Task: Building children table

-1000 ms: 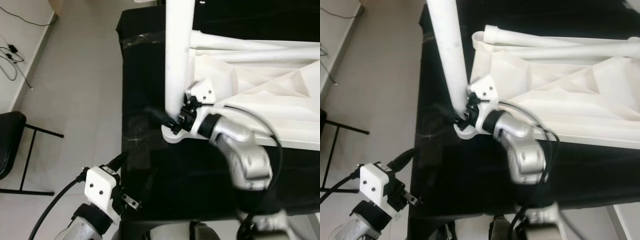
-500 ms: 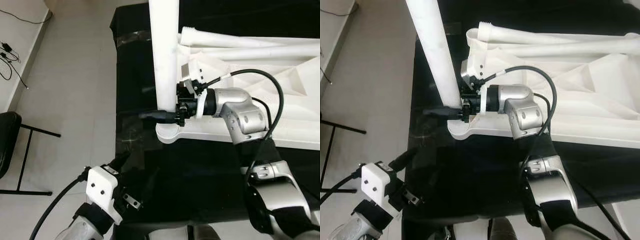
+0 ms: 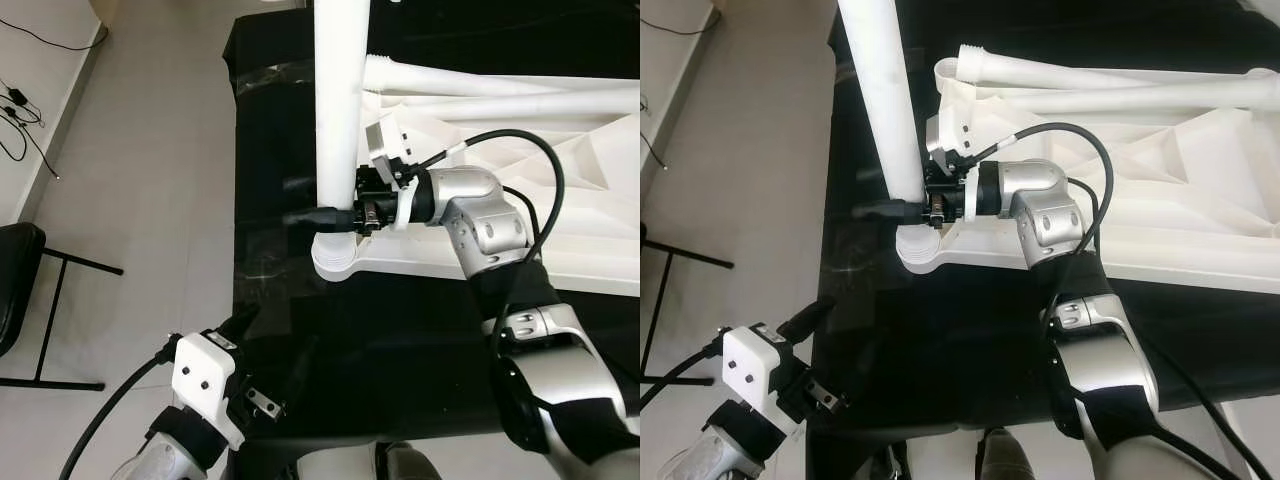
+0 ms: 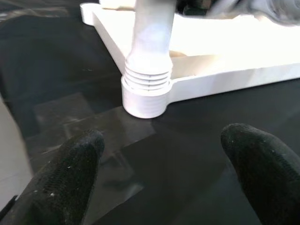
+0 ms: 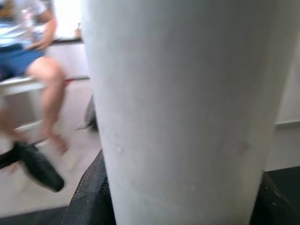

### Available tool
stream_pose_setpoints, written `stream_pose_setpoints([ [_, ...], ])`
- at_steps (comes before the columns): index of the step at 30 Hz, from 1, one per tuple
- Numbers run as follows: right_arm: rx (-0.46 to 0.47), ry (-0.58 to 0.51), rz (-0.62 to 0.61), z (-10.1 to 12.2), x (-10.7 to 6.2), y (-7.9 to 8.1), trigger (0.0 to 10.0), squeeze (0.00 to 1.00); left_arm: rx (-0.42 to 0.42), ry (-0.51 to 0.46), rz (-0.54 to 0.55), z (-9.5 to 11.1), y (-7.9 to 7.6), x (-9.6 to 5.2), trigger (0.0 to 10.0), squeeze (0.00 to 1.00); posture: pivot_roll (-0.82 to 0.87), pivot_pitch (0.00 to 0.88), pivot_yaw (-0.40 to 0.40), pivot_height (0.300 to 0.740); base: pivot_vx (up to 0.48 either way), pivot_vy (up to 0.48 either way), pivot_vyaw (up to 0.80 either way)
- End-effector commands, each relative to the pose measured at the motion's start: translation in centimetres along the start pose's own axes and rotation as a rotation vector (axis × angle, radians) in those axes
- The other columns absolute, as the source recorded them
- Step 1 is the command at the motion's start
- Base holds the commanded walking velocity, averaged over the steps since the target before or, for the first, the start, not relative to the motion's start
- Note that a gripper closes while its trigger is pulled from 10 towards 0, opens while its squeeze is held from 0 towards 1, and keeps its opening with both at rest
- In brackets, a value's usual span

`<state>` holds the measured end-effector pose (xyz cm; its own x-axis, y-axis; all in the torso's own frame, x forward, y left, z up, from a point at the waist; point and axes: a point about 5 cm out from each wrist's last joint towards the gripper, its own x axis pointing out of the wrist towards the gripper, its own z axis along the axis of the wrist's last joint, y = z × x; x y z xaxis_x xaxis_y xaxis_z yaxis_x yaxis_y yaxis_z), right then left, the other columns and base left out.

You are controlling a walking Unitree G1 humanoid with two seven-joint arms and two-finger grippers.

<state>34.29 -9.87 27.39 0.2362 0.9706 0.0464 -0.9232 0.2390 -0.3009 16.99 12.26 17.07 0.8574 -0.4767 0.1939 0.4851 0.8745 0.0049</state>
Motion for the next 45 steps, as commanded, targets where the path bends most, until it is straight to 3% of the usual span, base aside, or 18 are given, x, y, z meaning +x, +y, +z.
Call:
stream_pose_setpoints([
  [1,0.083,0.086,-0.267,-2.5,-0.8,0.4,0.0,0.00,0.002,0.016,0.005,-0.2,0.0,-0.3,10.0,0.00,-0.04,0.317,0.051,0.740,0.000,0.000,0.00],
  [3,0.088,0.104,-0.372,-3.0,-1.0,0.8,0.0,0.00,0.002,0.016,0.004,-0.2,0.0,-0.3,10.0,0.00,-0.04,0.317,0.051,0.740,0.000,0.000,0.00],
  [4,0.129,0.198,-0.627,-4.9,-1.6,2.6,0.0,0.00,0.002,0.015,0.005,-0.2,0.0,-0.3,10.0,0.00,-0.05,0.322,0.052,0.740,0.000,0.000,0.00],
  [6,0.131,0.332,-0.861,-6.9,-2.4,6.5,0.0,0.00,0.004,0.014,0.003,-0.2,0.1,-0.2,10.0,0.00,-0.05,0.326,0.063,0.740,0.000,0.000,0.00],
  [8,0.154,0.354,-0.890,-7.5,-2.0,7.6,0.0,0.00,0.005,0.014,0.001,-0.2,0.2,-0.1,10.0,0.00,-0.04,0.314,0.073,0.740,0.000,0.000,0.00],
  [14,0.142,0.320,-0.859,-7.2,-1.1,6.0,0.0,0.00,0.005,0.017,-0.001,-0.3,0.3,-0.2,10.0,0.00,-0.01,0.300,0.071,0.740,0.000,0.000,0.00],
  [15,0.148,0.316,-0.857,-7.2,-1.0,5.7,1.0,0.00,0.005,0.017,-0.001,-0.3,0.3,-0.2,10.0,0.00,-0.01,0.298,0.072,0.740,0.000,0.000,0.00],
  [16,0.147,0.299,-0.832,-7.0,-0.9,5.4,10.0,0.00,0.007,0.018,0.002,-0.3,0.3,-0.3,10.0,0.00,-0.01,0.295,0.073,0.740,0.000,0.000,0.00],
  [19,0.141,0.232,-0.775,-5.8,-0.6,5.0,10.0,0.00,0.009,0.020,0.005,-0.4,0.3,-0.4,10.0,0.00,-0.01,0.294,0.072,0.740,0.000,0.000,0.00],
  [20,0.139,0.219,-0.764,-5.6,-0.5,4.9,10.0,1.00,0.008,0.020,0.004,-0.4,0.3,-0.4,10.0,0.00,-0.01,0.294,0.072,0.740,0.000,0.000,0.00],
  [25,0.156,0.057,-0.478,-3.0,0.5,4.6,10.0,1.00,0.000,0.020,-0.012,-0.3,0.1,-0.3,10.0,0.00,-0.01,0.294,0.071,0.740,0.000,0.000,0.00],
  [26,0.151,0.027,-0.327,-1.9,0.5,4.3,10.0,1.00,-0.004,0.020,-0.017,-0.3,0.1,-0.3,10.0,0.00,-0.01,0.296,0.072,0.740,0.000,0.000,0.00],
  [27,0.115,0.031,-0.228,-1.7,0.5,3.9,10.0,0.00,-0.005,0.021,-0.019,-0.3,0.0,-0.3,10.0,0.00,-0.01,0.296,0.072,0.740,0.000,0.000,0.00],
  [31,0.053,0.045,-0.018,-1.5,0.6,3.1,10.0,0.00,-0.007,0.021,-0.023,-0.2,-0.2,-0.3,10.0,0.00,0.02,0.302,0.068,0.740,0.000,0.000,0.00],
  [36,0.045,0.051,0.088,-1.2,0.9,2.5,10.0,0.00,-0.006,0.022,-0.021,-0.1,-0.3,-0.4,10.0,0.00,0.03,0.307,0.068,0.740,0.000,0.000,0.00],
  [39,0.018,0.040,0.127,0.0,1.6,0.6,10.0,0.00,-0.007,0.025,-0.020,0.0,-0.4,-0.6,10.0,0.00,0.04,0.315,0.070,0.740,0.000,0.000,0.00],
  [40,0.021,0.027,0.142,0.5,1.7,0.1,0.7,0.00,-0.008,0.026,-0.021,0.1,-0.4,-0.7,10.0,0.00,0.04,0.323,0.071,0.740,0.000,0.000,0.00],
  [45,0.036,0.026,0.225,0.9,1.2,-1.2,0.0,0.00,-0.012,0.030,-0.026,0.2,-0.5,-0.8,10.0,0.00,0.04,0.331,0.073,0.740,0.000,0.000,0.00],
])
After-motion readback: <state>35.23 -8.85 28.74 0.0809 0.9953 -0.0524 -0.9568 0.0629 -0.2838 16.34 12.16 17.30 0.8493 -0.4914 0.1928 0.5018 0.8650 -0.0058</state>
